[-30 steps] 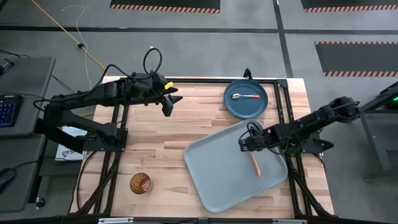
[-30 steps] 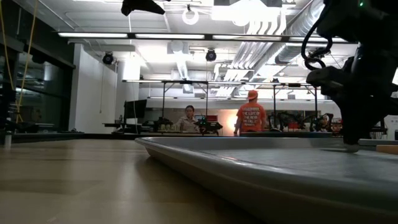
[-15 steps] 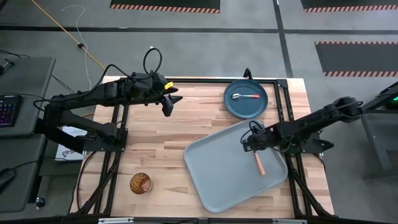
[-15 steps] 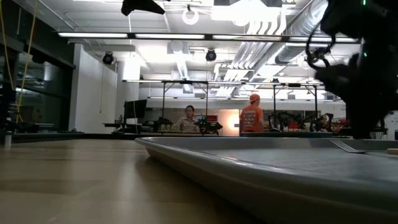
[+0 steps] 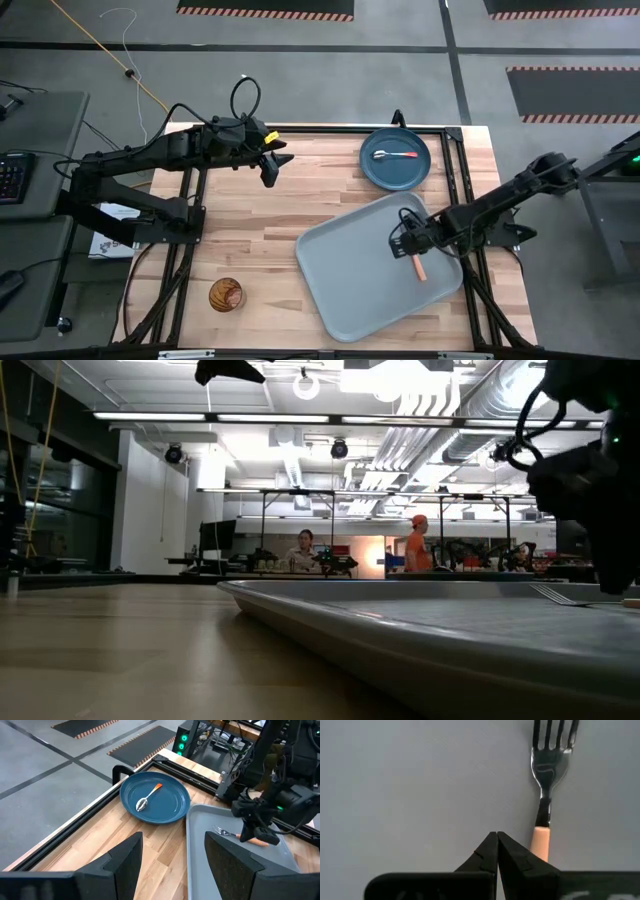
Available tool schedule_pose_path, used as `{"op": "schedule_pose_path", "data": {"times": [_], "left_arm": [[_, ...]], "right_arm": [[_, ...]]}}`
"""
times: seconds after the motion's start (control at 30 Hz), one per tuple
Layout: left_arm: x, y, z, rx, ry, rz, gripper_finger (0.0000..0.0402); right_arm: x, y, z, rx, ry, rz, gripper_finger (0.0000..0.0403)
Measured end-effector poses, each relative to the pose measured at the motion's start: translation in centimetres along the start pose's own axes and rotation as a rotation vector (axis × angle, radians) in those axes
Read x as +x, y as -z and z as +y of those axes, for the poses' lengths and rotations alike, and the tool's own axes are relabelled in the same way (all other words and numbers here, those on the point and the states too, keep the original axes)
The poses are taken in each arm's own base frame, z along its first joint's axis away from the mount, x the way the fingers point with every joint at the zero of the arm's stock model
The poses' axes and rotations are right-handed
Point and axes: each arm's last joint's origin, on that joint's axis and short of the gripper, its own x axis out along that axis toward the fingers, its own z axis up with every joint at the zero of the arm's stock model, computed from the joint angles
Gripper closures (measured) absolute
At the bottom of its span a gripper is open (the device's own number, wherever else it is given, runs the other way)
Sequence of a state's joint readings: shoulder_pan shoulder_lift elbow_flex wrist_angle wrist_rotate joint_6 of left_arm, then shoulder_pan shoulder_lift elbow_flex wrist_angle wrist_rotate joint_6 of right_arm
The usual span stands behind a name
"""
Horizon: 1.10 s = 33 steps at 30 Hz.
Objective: Pick and place plate/cup/fork/spoon on tray
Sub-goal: Put the light brown fork to the right of the gray tray, then put the orange spoon to the left of the light brown fork on the gray tray
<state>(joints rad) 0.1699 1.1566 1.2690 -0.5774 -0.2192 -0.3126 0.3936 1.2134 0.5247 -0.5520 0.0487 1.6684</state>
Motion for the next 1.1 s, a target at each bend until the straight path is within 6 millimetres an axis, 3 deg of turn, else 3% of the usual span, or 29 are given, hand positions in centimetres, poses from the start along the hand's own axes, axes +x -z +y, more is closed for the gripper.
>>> {"op": "schedule_pose_path", "data": {"times": [0.27, 0.9, 1.1], "left_arm": [[0.0, 0.0, 0.0, 0.001, 0.0, 0.002, 0.0199], [0.0, 0.0, 0.0, 0.0, 0.0, 0.001, 0.0199], [0.0, 0.0, 0.0, 0.0, -0.001, 0.002, 0.0199]], "right_arm": [[0.9, 0.1, -0.4, -0.002, 0.089, 0.035, 0.0403], [-0.3, 0.0, -1.9, 0.011, 0.196, 0.045, 0.0403], [-1.6, -0.2, -0.8, -0.01, 0.033, 0.004, 0.0403]]}}
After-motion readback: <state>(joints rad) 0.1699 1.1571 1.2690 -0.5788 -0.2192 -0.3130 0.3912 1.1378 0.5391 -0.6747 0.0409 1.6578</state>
